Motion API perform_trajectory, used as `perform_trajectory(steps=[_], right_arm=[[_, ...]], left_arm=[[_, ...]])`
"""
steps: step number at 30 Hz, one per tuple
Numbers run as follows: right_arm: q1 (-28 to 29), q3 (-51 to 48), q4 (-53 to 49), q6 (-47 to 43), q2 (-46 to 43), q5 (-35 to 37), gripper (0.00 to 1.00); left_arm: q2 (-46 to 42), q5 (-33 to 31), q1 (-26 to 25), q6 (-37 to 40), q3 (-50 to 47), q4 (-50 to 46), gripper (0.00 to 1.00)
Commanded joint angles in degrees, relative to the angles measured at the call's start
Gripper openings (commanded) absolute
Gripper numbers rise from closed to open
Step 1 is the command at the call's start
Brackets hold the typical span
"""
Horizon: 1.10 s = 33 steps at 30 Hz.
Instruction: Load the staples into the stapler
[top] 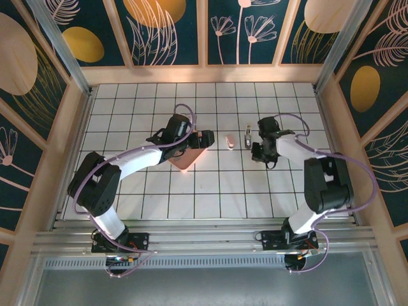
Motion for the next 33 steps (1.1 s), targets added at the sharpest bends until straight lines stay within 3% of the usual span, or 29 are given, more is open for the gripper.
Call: perform_trajectory(steps=[1, 9, 33], right_arm=[[-0.5, -2.8, 9.8, 2.0, -4.4, 0.2, 0.16], [-0.5, -1.8, 16.3, 0.6, -2.2, -1.6, 0.15], [-0.1, 5.7, 17.7, -4.7, 8.9, -1.2, 0.15]], left_arm=[[-2.0, -1.3, -0.2, -0.7, -0.9, 6.5, 0.98], [-1.2, 0.5, -0.2, 0.7, -1.4, 10.6, 0.99], [5.9, 1.8, -0.2, -0.1, 3.6, 10.3, 0.99]])
